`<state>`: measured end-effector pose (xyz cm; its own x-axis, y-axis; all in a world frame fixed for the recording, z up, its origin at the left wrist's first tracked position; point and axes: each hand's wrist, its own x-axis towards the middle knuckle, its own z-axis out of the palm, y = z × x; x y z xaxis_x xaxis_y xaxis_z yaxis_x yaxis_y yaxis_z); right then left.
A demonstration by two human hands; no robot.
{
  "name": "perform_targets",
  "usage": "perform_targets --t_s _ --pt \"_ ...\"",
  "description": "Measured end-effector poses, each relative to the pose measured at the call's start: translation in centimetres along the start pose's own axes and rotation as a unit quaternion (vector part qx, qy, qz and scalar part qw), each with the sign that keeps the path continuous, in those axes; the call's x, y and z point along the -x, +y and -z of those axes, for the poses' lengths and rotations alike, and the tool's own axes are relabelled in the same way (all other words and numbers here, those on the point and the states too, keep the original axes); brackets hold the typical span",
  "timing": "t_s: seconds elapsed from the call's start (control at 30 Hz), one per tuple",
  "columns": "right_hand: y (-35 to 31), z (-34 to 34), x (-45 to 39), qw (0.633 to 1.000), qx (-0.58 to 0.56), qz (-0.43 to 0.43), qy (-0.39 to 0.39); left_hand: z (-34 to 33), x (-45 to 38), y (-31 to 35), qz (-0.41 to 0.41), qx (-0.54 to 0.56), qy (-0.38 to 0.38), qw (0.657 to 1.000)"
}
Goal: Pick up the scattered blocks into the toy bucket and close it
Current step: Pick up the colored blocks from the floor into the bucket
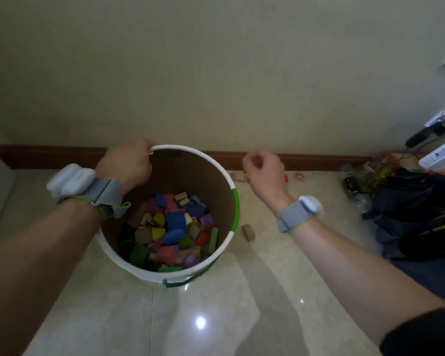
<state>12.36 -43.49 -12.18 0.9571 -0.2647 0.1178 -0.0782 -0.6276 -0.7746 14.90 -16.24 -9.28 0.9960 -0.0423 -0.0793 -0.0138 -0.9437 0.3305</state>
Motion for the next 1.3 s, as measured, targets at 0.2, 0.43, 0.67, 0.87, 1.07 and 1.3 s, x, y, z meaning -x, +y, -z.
perform_targets --t_s 0.2,0.43,0.67,0.87,1.07,1.3 --pt "12.4 -6.4 4.2 0.91 0.319 -0.171 -0.202 -0.2 -0.6 0.0 -0.005 -0.016 0.021 1.0" --pt "15.1 -8.1 -1.0 0.948 0.26 -0.018 -0.18 -1.1 -2.1 1.0 -0.009 -0.037 0.067 0.997" --pt "17.0 -7.1 -6.7 0.951 0.229 -0.007 -0.206 -1.6 -3.6 2.6 -0.009 -0.036 0.085 0.996" --pt "16.2 -7.1 -8.1 0.916 0.273 0.026 -0.293 -1.7 -4.4 3.3 -0.014 -0.035 0.085 0.996" --pt "15.3 -7.4 -5.8 0.899 0.314 0.049 -0.302 -1.5 -4.7 3.8 -0.002 -0.044 0.073 0.996" --pt "16.4 -6.8 -4.0 0.926 0.298 -0.019 -0.23 -1.7 -4.5 4.2 0.003 -0.038 0.071 0.997"
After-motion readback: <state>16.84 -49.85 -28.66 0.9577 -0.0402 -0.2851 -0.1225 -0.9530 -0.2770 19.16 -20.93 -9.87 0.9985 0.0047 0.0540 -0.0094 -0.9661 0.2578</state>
